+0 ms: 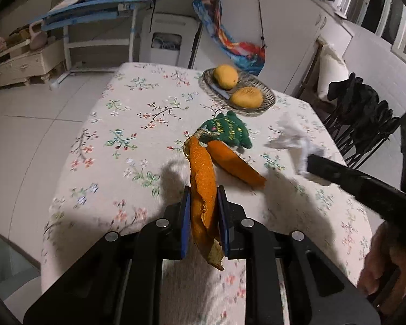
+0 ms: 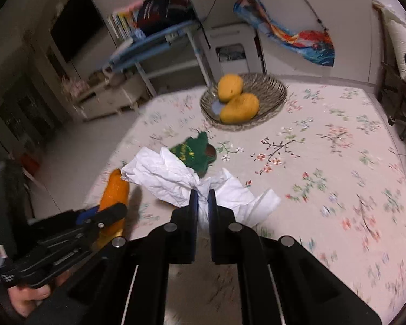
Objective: Collect trash
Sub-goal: 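Lift the orange peel and tissue and carry both tools over the yellow bucket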
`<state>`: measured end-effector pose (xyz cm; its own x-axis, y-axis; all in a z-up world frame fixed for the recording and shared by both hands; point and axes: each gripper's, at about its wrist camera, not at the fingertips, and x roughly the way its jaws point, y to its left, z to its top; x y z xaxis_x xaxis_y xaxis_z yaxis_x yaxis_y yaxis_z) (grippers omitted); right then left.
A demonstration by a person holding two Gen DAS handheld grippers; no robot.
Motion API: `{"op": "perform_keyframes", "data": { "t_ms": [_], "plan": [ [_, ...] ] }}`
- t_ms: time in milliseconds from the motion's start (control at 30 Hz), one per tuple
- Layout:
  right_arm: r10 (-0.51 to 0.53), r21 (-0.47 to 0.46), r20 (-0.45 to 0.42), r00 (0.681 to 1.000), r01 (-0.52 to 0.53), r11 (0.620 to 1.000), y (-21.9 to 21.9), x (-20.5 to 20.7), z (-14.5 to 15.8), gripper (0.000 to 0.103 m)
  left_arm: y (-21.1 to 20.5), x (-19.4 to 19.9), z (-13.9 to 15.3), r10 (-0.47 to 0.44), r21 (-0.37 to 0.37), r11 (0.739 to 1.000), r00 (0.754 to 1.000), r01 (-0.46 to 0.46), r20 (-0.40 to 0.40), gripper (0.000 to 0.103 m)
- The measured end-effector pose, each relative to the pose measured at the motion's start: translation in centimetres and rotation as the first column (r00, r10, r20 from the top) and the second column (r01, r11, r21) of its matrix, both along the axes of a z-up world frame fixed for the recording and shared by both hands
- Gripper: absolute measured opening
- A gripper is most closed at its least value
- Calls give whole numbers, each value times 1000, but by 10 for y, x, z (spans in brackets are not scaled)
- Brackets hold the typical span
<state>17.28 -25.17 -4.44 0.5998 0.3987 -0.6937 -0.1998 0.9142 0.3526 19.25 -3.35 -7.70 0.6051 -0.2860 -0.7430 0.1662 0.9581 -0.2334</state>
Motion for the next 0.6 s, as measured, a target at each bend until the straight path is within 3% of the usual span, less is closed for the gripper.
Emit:
{"op": "perform_keyframes", "data": {
  "t_ms": [167,600],
  "plan": [
    [-23,22,33,999,22,999,-1,-46,14,8,7,-36,10,3,7,1000,999,-3,37,18],
    [7,34,-15,1000,-7,999,12,-138,0,8,15,-110,16,-28,39,999,997,25,68,18]
  ]
}}
